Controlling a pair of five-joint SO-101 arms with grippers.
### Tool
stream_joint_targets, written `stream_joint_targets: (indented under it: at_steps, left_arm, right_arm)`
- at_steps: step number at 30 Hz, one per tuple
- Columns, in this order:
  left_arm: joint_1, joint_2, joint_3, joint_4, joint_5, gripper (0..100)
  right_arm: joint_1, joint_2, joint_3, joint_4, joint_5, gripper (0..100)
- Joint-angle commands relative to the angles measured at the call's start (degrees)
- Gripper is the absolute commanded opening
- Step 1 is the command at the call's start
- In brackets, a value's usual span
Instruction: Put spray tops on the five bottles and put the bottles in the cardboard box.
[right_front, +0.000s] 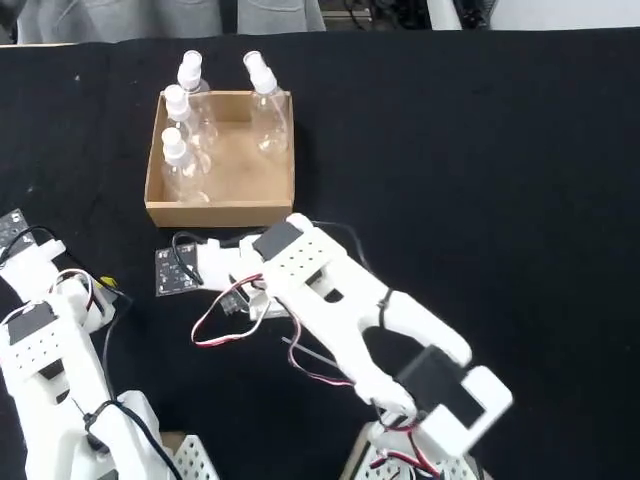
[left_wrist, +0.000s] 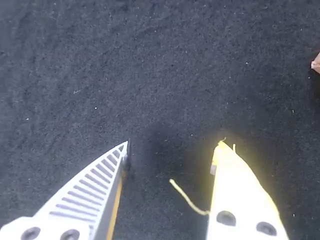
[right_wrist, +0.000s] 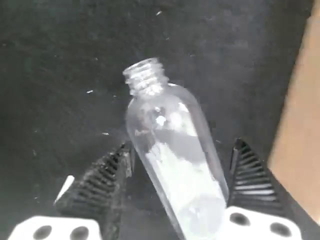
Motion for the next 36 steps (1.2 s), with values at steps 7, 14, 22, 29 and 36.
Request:
stream_joint_targets:
  at_steps: [7, 14, 22, 29, 36]
  left_arm:
    - [-0.40, -1.58, -3.30, -0.79, 0.62, 25]
    - [-0.48, -1.58, -3.30, -0.79, 0.62, 25]
    - [-0.57, -1.58, -3.30, -0.79, 0.62, 25]
    - [-0.57, -1.58, -3.30, -0.79, 0.62, 25]
    - [-0.57, -1.58, -3.30, -0.79, 0.62, 25]
  right_arm:
    - [-3.43, 4.44, -1.36, -2.81, 0.35, 26.9]
    - [-3.34, 4.79, -1.27, -2.90, 0.26, 25.4]
    - [-3.34, 4.79, -1.01, -2.90, 0.26, 12.7]
    - [-2.02, 4.26, -1.36, -2.46, -3.87, 12.4]
    - [1.14, 4.26, -1.54, -2.46, -7.12, 12.4]
